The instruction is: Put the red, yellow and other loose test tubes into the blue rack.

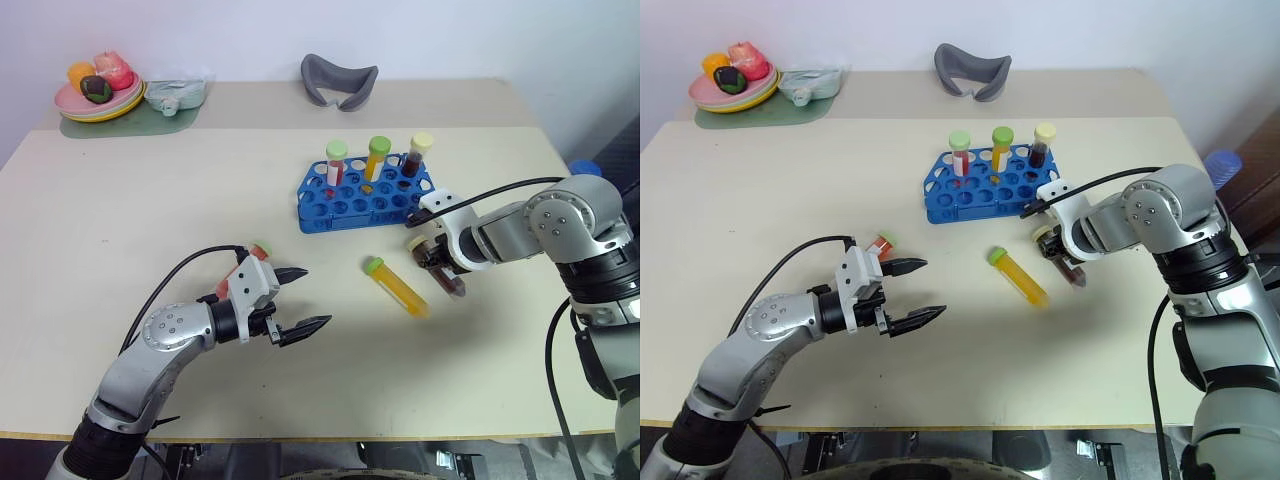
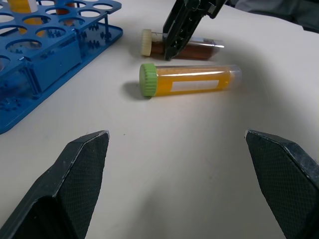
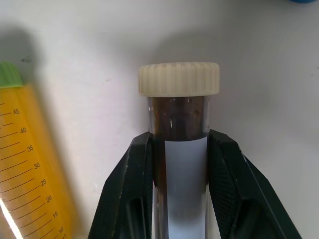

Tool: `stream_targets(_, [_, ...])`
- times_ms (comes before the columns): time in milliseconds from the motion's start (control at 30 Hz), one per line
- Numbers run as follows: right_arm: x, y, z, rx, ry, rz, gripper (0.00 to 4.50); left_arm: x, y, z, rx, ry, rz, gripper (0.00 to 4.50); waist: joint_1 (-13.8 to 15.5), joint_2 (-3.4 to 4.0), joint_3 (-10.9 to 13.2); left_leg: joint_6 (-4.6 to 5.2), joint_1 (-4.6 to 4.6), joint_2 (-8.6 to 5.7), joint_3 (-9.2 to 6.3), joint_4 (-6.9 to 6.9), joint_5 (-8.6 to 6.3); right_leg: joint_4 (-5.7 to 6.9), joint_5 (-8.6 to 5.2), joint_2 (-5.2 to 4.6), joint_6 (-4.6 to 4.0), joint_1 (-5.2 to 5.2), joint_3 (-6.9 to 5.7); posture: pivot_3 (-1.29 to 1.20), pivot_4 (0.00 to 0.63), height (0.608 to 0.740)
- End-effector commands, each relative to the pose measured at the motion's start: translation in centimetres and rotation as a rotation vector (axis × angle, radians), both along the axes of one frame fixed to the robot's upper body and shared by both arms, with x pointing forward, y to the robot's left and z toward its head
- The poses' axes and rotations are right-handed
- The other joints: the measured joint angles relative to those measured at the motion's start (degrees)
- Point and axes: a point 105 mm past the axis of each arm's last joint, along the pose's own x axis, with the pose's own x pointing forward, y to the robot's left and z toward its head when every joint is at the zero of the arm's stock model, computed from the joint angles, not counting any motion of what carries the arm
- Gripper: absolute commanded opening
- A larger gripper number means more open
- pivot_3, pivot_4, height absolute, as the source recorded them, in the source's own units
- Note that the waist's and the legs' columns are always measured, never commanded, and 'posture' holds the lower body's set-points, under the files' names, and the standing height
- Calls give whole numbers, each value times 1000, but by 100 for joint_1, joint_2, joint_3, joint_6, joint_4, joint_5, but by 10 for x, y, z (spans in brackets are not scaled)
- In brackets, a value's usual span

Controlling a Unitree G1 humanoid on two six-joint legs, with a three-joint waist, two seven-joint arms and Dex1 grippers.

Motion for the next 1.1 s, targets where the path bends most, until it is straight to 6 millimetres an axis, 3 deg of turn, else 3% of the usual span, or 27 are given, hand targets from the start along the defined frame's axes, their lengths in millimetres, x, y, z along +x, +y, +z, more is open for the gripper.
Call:
stream_targets(33, [2,3,15,4,-48,12,1149,-1,-3,9,-17,-40,-22,4500,1,0,0,0,0,0,0,0,0,0,0,0,0,0,0,0,150,740])
stream_targets(200, [2,2,16,4,-54,7,1149,1,-4,10,-18,-43,-23,4500,2,0,0,0,0,0,0,0,0,0,0,0,0,0,0,0,150,740])
stream_targets(267, [4,1,25,9,-95,5,1149,1,-4,12,-23,-48,-18,4500,0,0,0,0,-1,0,0,0,0,0,0,0,0,-1,0,0,150,740])
stream_targets(433, [8,3,75,108,-338,19,1149,4,2,16,-34,-61,26,4500,8,2,1,0,-6,0,0,-1,0,2,0,0,0,-9,0,0,150,740])
stream_targets(567, [4,11,123,258,-671,80,1149,11,8,21,-67,-92,92,4500,19,1,0,0,-7,0,0,-2,0,0,0,0,0,-9,-1,0,150,740])
stream_targets(633, [1,13,137,354,-830,65,1149,17,8,24,-95,-100,119,4500,22,-1,-3,0,-7,0,-2,-2,0,-2,0,0,1,-7,-3,0,150,740])
stream_targets(800, [1,22,131,445,-1187,-46,1149,40,5,29,-146,-134,187,4500,9,1,-6,-1,-6,0,-3,6,1,7,1,0,2,-4,-3,0,150,740])
stream_targets(967, [16,21,103,418,-1321,-177,1149,57,2,35,-178,-188,234,4500,-22,6,-8,-7,-2,-1,-2,4,4,14,2,1,1,-7,-1,0,150,740])
stream_targets(1100, [24,20,93,430,-1399,-225,1149,56,-3,39,-203,-194,224,4500,-10,6,-8,-14,0,-1,-2,1,9,14,2,0,1,-7,-1,0,150,740])
